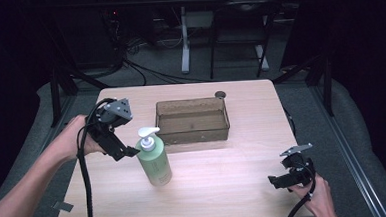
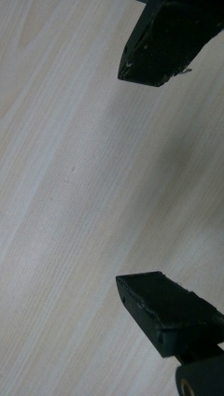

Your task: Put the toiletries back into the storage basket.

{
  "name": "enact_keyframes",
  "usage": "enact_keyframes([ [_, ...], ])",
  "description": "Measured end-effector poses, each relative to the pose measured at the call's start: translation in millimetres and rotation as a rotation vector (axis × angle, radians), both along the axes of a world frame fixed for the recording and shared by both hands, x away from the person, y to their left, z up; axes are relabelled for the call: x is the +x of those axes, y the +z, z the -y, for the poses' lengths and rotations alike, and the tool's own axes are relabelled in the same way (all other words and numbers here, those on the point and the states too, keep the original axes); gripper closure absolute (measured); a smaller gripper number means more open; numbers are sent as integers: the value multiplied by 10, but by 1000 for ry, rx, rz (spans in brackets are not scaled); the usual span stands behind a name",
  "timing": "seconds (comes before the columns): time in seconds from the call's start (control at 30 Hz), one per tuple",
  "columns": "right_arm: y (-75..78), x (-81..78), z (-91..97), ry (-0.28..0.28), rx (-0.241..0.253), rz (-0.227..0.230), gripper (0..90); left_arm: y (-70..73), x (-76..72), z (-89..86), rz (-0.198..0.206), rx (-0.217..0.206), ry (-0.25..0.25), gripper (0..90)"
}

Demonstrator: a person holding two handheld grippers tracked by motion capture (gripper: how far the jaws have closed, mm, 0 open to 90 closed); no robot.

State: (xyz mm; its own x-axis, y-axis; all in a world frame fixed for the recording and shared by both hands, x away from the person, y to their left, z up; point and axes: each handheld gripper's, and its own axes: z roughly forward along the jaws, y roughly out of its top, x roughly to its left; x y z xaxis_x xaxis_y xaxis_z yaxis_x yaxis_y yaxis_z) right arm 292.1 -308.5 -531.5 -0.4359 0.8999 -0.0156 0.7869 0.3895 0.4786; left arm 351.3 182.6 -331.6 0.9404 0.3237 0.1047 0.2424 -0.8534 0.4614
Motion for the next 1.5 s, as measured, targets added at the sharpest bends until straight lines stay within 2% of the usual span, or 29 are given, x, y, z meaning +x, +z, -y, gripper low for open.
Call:
enact_keyframes([
  [0.03,-12,-1,0,-2,7,13,27,2,4,17,-5,7,-2,0],
  [0.07,-2,-2,4,0,2,0,28,5,9,44,-3,17,-2,0],
  [0.2,-8,-8,7,-1,6,4,28,26,42,191,-14,83,-24,1],
  [0.3,-11,-9,8,0,4,-1,28,66,56,263,-16,100,-37,24],
  [0.4,-10,-7,4,8,2,-9,29,96,73,333,-40,116,-54,67],
  [0.5,-12,-9,-3,9,3,-9,29,104,106,394,-48,151,-66,108],
  [0.6,-17,-9,-3,13,3,-5,30,118,126,427,-56,157,-67,254],
  [0.83,-21,-10,-9,15,0,-8,31,141,206,471,-127,197,-75,426],
  [0.9,-22,-10,-11,16,0,-8,31,143,225,478,-130,205,-65,498],
  [1.0,-24,-10,-10,16,-2,-8,31,141,243,486,-134,213,-64,527],
  [1.13,-24,-10,-8,18,-4,-9,31,120,250,512,-157,246,-64,561],
  [1.27,-28,-10,-6,19,-4,-15,32,105,249,536,-150,273,-52,616],
  [1.33,-26,-12,-8,17,-8,-13,32,101,241,540,-145,271,-51,620],
  [1.37,-35,-13,-11,15,-1,1,33,108,229,548,-140,288,-53,622],
  [1.5,-37,-12,-14,16,3,-3,33,112,213,563,-126,307,-53,625],
])
